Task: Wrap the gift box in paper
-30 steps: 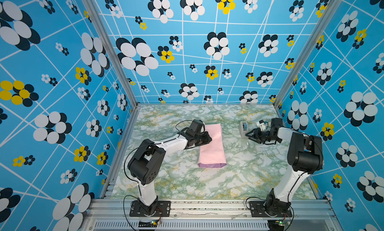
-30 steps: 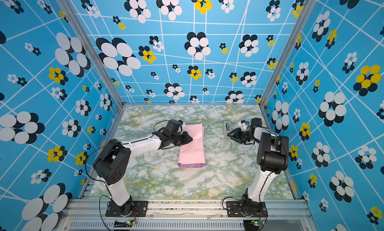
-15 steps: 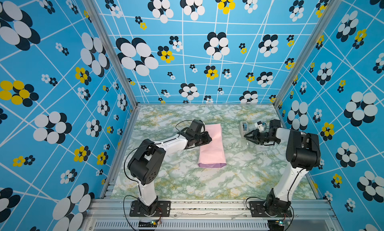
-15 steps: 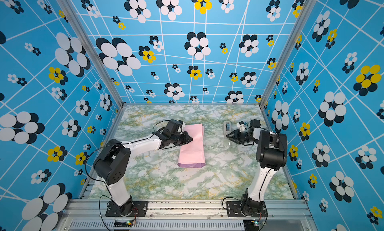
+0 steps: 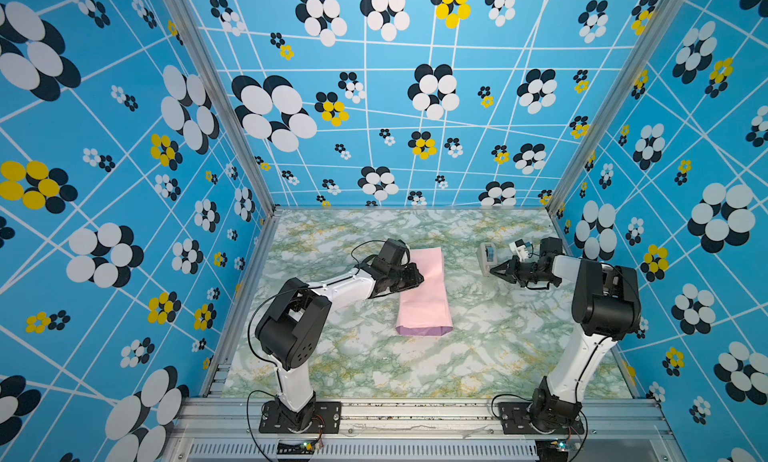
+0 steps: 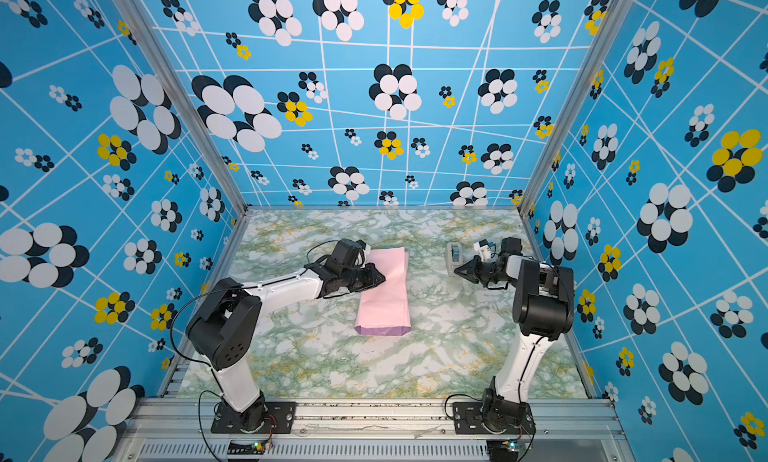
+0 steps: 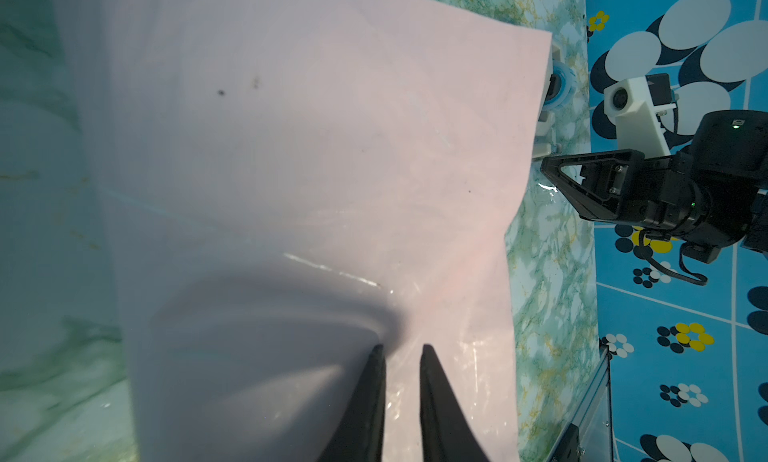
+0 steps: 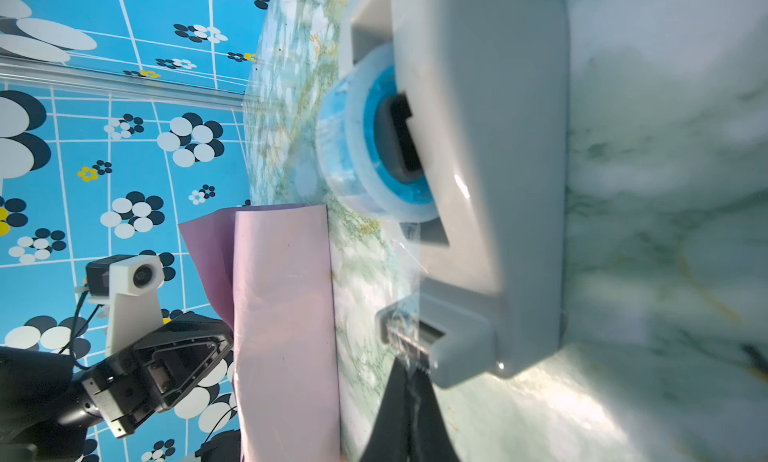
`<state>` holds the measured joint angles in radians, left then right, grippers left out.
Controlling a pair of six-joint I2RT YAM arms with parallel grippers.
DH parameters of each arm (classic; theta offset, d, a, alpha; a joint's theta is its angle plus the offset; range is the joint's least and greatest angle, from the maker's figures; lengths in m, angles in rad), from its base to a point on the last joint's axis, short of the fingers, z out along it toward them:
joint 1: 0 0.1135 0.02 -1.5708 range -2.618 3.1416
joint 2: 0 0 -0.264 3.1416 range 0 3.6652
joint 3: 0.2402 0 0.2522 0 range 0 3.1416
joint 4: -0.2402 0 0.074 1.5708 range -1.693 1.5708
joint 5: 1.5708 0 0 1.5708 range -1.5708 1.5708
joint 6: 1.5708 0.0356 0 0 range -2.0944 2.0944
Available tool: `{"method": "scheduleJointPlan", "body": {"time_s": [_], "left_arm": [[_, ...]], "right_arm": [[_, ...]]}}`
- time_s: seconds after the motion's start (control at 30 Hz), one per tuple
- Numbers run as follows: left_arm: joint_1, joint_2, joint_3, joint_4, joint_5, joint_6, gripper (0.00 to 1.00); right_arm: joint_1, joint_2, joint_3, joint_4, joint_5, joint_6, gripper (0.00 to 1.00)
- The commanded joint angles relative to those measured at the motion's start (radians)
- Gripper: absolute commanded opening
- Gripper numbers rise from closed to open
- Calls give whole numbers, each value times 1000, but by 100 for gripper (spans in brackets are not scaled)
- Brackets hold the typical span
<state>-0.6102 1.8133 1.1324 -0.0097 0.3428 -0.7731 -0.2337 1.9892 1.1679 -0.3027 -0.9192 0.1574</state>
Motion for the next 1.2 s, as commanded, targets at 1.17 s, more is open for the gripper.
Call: {"method": "scheduleJointPlan", "body": {"time_s": [1.17], "left_arm": [[-9,18,-34,-111,-56,14,20]], "right_arm": [[-7,7,-68,-40,154,88,0]]}}
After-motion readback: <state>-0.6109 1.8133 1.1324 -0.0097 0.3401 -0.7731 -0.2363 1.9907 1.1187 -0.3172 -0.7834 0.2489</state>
